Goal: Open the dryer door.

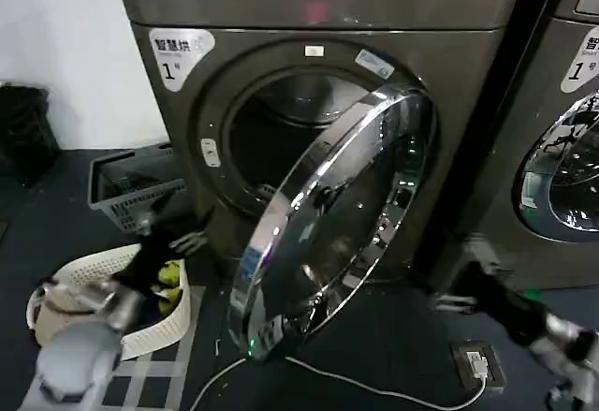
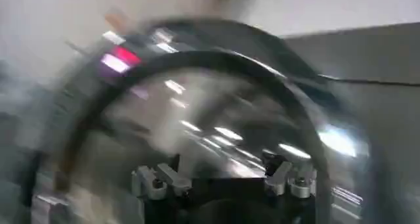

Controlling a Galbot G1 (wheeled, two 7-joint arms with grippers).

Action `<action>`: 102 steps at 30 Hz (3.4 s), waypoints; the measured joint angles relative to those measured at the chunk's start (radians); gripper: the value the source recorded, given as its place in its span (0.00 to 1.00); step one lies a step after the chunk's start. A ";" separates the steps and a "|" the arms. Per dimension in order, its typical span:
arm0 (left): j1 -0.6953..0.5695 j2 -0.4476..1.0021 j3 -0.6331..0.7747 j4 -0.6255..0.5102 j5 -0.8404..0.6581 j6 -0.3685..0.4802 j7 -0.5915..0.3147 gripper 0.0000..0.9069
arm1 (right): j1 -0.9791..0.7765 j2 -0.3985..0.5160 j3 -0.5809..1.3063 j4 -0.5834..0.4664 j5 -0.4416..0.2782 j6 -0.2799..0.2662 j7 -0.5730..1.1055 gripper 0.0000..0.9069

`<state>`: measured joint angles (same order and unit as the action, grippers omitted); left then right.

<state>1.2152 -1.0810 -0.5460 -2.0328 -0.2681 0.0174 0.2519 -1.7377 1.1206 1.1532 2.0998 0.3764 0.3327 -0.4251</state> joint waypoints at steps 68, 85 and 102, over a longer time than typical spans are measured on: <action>-0.796 -0.470 1.026 0.629 0.002 -0.004 0.035 1.00 | 0.058 0.315 0.988 -0.347 -0.093 -0.320 0.530 1.00; -0.750 -0.496 1.006 0.630 0.025 0.015 0.045 1.00 | 0.050 0.252 0.985 -0.464 -0.128 -0.250 0.511 1.00; -0.569 -0.007 0.906 0.232 0.151 -0.061 0.092 1.00 | 0.076 0.206 0.909 -0.520 -0.166 -0.238 0.501 1.00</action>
<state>0.6464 -1.0885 0.3601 -1.8004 -0.1173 -0.0439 0.3440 -1.6619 1.3261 2.0626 1.5797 0.2100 0.0946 0.0762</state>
